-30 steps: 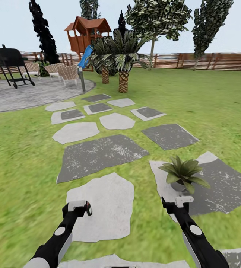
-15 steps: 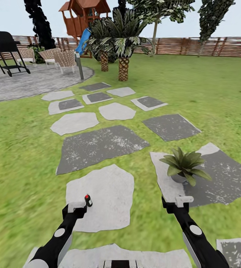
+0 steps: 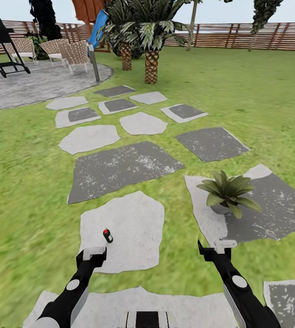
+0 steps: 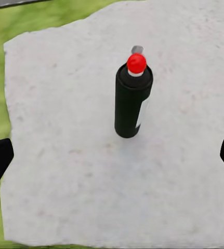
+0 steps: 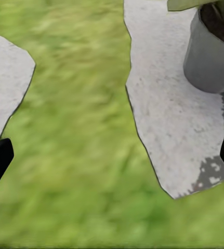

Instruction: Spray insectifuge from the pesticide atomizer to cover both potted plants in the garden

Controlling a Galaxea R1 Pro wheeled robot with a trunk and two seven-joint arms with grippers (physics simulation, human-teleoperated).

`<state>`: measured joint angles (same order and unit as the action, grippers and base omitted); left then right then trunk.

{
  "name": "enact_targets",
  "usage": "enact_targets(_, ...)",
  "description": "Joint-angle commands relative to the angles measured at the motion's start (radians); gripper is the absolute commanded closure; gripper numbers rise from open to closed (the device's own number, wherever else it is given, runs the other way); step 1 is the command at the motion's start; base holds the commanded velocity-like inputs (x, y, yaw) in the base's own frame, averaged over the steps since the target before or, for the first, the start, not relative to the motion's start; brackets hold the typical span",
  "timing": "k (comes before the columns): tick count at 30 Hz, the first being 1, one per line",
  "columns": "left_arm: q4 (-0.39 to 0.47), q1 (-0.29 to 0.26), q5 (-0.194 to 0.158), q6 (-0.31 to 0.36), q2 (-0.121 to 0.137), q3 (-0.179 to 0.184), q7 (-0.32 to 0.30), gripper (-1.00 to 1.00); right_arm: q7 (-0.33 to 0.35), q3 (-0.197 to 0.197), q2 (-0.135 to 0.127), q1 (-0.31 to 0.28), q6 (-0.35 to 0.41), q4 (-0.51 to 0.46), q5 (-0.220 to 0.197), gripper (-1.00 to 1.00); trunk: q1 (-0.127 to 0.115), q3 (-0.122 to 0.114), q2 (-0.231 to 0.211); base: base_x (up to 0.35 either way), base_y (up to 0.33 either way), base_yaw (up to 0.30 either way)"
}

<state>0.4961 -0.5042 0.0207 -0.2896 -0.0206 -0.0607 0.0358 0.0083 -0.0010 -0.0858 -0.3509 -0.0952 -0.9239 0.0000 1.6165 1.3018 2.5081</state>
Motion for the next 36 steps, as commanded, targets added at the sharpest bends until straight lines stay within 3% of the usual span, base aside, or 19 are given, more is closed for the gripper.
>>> enact_targets(1,-0.001,0.000,0.002,-0.003,-0.001,-0.004,0.000,-1.00,0.001,0.000,0.000,0.000,-0.003,0.000,0.000,-1.00,0.000,0.006,0.001,0.000,0.000,0.000)
enact_targets(36,-0.001,0.000,0.002,-0.003,-0.002,-0.005,0.000,-1.00,0.002,0.003,0.000,0.000,-0.004,0.002,0.002,-1.00,0.016,0.148,0.009,0.000,0.000,-0.006)
